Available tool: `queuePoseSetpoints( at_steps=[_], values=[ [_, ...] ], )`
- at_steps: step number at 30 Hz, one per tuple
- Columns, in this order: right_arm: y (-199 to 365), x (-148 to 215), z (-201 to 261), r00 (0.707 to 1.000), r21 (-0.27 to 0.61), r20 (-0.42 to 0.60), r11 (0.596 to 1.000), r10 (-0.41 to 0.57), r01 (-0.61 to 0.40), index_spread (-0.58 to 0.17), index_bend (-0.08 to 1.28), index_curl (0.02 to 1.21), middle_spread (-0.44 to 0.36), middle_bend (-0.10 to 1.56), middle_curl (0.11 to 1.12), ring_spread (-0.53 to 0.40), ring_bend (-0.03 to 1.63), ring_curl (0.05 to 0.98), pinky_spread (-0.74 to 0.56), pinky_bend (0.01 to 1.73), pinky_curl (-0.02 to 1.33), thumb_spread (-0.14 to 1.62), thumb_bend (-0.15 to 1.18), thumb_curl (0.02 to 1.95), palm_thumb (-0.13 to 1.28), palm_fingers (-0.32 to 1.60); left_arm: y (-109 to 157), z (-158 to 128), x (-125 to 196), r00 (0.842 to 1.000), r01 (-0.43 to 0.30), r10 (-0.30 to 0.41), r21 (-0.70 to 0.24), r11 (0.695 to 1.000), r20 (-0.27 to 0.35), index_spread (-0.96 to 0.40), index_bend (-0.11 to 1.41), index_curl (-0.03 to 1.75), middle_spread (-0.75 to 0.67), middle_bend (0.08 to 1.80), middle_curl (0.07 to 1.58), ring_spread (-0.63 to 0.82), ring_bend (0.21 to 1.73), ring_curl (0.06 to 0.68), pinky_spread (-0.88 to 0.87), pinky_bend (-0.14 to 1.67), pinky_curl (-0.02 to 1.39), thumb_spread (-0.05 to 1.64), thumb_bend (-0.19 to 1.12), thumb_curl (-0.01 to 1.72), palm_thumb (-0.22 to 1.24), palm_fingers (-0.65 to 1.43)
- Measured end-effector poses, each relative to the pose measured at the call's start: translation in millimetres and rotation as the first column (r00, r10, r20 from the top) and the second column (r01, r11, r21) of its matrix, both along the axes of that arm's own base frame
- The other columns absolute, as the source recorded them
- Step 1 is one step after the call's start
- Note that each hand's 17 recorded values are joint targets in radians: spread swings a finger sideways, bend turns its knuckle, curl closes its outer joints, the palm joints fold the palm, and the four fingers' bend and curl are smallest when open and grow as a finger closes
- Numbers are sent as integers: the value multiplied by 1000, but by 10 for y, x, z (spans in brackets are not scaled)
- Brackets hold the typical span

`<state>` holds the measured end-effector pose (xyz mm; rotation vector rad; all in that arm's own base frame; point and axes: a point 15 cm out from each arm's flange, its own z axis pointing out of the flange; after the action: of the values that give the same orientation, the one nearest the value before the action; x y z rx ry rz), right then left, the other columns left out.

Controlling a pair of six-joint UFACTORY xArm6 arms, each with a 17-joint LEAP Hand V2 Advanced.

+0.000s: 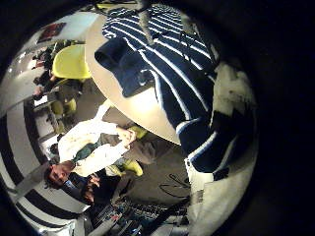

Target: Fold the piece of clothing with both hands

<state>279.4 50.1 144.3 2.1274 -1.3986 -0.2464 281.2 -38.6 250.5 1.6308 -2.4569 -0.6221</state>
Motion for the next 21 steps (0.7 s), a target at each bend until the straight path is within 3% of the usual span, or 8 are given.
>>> queuePoseSetpoints(
  at_steps=[4, 6, 7, 10, 15, 21],
  values=[
    [27, 87, 3, 999, 15, 38, 1000, -6, 5, -393, 247, 406, -273, 757, 623, -302, 1276, 467, -365, 1392, 160, 1086, 6, 402, 780, 871, 1, 27, 1, 1000, 4, -4, -1, 1000, -2, -733, 335, 1338, -672, 851, 1197, -447, 1478, 508, -550, 1369, 685, 1086, -13, 608, 878, 933],
    [58, 174, 9, 997, 30, 78, 1000, -9, 7, -451, 405, 492, -294, 854, 695, -290, 1289, 497, -329, 1450, 203, 1096, 8, 413, 830, 1058, 4, 44, -6, 1000, 6, -6, -2, 1000, -6, -732, 324, 1351, -676, 845, 1201, -448, 1473, 507, -551, 1364, 685, 1086, -13, 609, 878, 938],
    [80, 227, 26, 995, 41, 104, 999, -9, 4, -460, 428, 504, -298, 867, 704, -288, 1287, 501, -320, 1455, 206, 1097, 9, 415, 840, 1067, 9, 46, -16, 1000, 6, -6, -1, 1000, -10, -732, 319, 1358, -677, 841, 1203, -449, 1472, 507, -551, 1362, 686, 1086, -13, 609, 878, 940],
    [136, 375, 121, 983, 74, 182, 997, -7, -7, -481, 671, 640, -288, 999, 781, -275, 1300, 542, -275, 1480, 239, 1151, 15, 427, 884, 1163, 24, 51, -66, 999, 16, -16, -1, 1000, -31, -731, 304, 1376, -683, 830, 1208, -450, 1466, 507, -553, 1355, 687, 1092, -13, 608, 875, 946],
    [0, 486, 335, 968, 102, 245, 994, -52, 27, -458, 893, 803, -253, 1141, 859, -256, 1365, 603, -212, 1548, 287, 1243, 26, 458, 932, 1089, 106, 44, -186, 997, 24, -24, -1, 1000, -74, -727, 275, 1401, -692, 813, 1217, -452, 1457, 507, -556, 1344, 689, 1095, -14, 609, 871, 954],
    [-121, 390, 691, 963, 97, 256, 993, -84, 61, -420, 963, 898, -223, 1215, 897, -244, 1409, 655, -172, 1597, 338, 1282, 28, 496, 975, 1038, 235, 107, -259, 997, 11, -12, -16, 1000, -73, -717, 237, 1428, -702, 796, 1226, -453, 1447, 507, -559, 1332, 692, 1096, -13, 612, 869, 964]
  ],
)
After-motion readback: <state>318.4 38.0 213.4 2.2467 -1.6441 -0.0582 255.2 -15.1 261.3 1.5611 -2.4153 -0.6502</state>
